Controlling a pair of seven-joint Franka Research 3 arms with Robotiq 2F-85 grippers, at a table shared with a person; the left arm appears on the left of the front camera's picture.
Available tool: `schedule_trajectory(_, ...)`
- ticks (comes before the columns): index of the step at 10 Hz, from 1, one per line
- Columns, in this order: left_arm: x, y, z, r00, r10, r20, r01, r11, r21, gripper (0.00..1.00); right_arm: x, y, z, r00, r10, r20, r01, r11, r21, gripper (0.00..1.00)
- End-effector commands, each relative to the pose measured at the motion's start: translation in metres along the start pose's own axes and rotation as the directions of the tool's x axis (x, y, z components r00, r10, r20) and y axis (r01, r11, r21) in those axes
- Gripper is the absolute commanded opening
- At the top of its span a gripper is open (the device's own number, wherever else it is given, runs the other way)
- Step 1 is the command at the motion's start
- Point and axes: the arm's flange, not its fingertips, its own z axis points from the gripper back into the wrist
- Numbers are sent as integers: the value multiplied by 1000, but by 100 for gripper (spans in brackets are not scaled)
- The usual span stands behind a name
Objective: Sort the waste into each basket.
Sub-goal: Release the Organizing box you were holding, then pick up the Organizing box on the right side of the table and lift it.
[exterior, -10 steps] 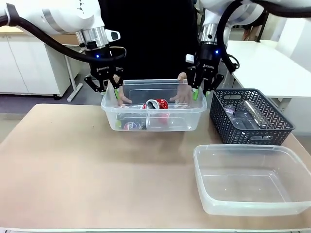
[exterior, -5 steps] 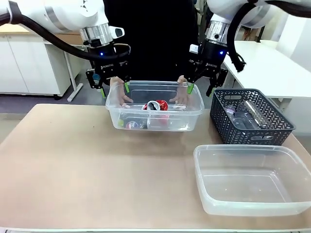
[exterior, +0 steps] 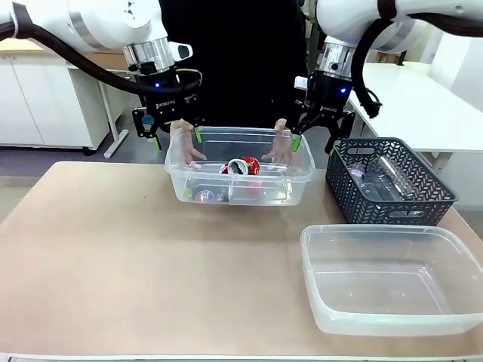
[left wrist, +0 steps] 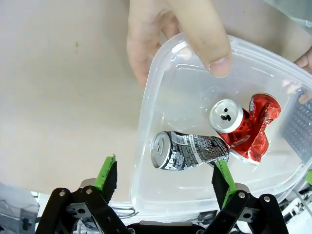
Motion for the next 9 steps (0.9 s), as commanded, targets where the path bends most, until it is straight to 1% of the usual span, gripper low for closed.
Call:
schedule_trajectory(1, -1, 0, 2, 1000, 0, 2, 0, 1000, 0, 100, -1, 2, 5, 1000, 2, 7, -2, 1000, 15, 100)
schedule_trajectory(5, 0, 0, 0, 1000, 0, -1, 0, 1000, 0, 100, -1, 2, 5, 1000, 2, 7, -2, 1000, 15, 100)
schedule_trajectory(6, -18, -18, 17, 999, -35, 28, 36, 999, -28, 100, 0, 1, 1, 1000, 1, 1, -1, 1000, 3, 100)
schedule_trajectory(7, -35, -50, 27, 996, 62, 62, -54, 991, -126, 100, -48, -9, 18, 999, 19, 27, -20, 1000, 23, 100)
schedule_trajectory(8, -68, -74, 35, 1000, 0, 16, 2, 990, -140, 100, -109, -26, 34, 999, 31, 44, -31, 1000, -3, 100)
schedule_trajectory(9, -101, -81, 45, 998, -57, 15, 58, 989, -135, 100, -160, -44, 43, 997, 6, 81, -3, 999, -41, 100)
